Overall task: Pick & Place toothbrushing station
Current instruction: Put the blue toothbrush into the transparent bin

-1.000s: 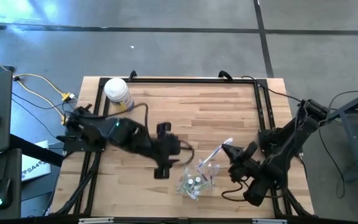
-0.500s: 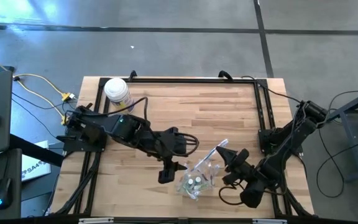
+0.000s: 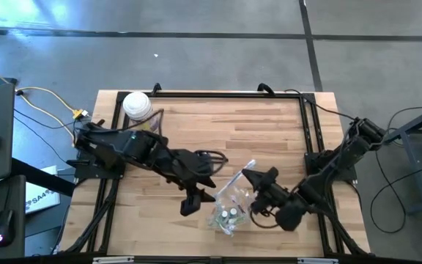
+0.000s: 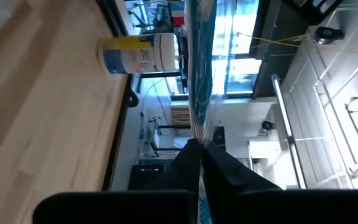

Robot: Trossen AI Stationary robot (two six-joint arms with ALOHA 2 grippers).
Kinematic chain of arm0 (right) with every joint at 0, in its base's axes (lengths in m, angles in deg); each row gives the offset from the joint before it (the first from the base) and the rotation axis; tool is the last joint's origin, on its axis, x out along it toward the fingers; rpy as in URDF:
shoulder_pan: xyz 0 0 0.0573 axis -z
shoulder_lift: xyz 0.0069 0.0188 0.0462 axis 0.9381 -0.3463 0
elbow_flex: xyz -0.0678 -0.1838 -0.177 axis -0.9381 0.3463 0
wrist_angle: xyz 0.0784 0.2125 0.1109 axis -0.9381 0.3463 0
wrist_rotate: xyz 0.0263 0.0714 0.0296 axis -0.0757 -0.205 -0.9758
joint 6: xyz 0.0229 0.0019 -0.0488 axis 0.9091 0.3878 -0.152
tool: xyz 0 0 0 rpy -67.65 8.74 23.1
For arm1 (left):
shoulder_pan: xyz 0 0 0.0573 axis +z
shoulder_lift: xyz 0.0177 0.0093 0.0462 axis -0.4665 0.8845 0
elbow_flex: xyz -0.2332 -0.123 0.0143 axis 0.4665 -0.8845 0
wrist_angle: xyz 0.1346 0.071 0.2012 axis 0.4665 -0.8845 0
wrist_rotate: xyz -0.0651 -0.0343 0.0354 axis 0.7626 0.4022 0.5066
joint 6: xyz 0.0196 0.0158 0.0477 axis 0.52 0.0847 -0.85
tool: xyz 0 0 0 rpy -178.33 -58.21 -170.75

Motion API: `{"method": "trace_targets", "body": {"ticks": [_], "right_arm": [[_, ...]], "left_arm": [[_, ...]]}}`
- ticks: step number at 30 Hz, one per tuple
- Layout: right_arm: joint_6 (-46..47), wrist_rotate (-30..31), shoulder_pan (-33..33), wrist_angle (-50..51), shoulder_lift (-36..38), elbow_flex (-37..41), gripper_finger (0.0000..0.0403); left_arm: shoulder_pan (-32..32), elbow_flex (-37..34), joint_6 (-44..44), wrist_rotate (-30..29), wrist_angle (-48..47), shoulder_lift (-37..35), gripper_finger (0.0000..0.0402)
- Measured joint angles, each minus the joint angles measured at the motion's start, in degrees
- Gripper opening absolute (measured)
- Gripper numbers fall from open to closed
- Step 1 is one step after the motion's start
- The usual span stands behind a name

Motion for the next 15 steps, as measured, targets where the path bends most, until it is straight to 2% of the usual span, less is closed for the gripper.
{"method": "trace_targets", "body": {"ticks": [6, 15], "right_arm": [[-9.2, -6.85, 1.34, -9.62, 0.0, 0.0, 0.0003], [-32.68, -15.77, 3.34, -31.37, -3.62, -0.11, 0.0003]], "left_arm": [[0.32, 0.05, 7.62, -5.35, -4.95, -2.85, 0.0214], [1.66, 0.1, 16.69, -3.52, -6.29, -3.0, 0.0214]]}}
